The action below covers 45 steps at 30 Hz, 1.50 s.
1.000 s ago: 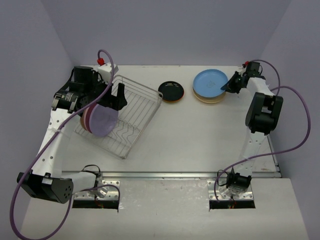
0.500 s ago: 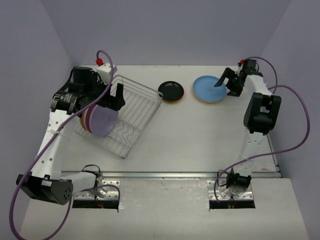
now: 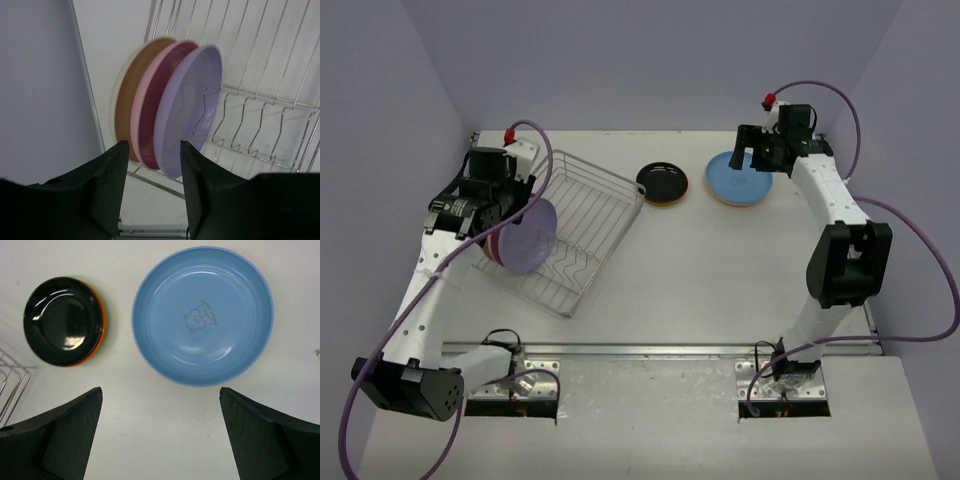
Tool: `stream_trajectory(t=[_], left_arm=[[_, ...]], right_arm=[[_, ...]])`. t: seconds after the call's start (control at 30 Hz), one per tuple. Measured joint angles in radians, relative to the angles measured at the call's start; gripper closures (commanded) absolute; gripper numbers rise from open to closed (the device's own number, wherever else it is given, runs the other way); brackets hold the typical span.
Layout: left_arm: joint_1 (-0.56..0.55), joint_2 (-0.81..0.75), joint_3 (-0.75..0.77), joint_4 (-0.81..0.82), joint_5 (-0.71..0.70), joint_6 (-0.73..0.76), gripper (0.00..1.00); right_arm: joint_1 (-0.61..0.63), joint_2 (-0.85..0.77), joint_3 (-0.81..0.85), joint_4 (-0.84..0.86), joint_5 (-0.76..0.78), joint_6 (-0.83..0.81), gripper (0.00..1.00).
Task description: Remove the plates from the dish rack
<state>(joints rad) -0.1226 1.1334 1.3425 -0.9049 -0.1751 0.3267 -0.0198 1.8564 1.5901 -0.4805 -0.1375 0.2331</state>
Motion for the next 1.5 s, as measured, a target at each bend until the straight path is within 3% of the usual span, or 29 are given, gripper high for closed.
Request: stream_trajectory(t=[0.23, 0.5, 1.1, 1.5], left_arm=[[0.0, -0.001, -0.152, 0.023, -0.132, 0.06, 0.61], [0.0, 0.0, -0.192, 0.067, -0.155, 0.084, 0.64], [-0.037, 0.116, -0.202, 0.141, -0.201, 0.088, 0.73], [-0.11, 0.131, -0.292, 0.244, -0.355, 0.121, 0.8]], right_arm=[[0.085, -0.191, -0.169, 0.046, -0.03, -0.024, 0.01], [0.074, -0.233, -0.283, 0.051, -0.065, -0.01, 0.01], [0.075, -0.264, -0.306, 0.055, -0.101, 0.003, 0.01], [0.075, -0.264, -0.306, 0.055, -0.11, 0.01, 0.01]])
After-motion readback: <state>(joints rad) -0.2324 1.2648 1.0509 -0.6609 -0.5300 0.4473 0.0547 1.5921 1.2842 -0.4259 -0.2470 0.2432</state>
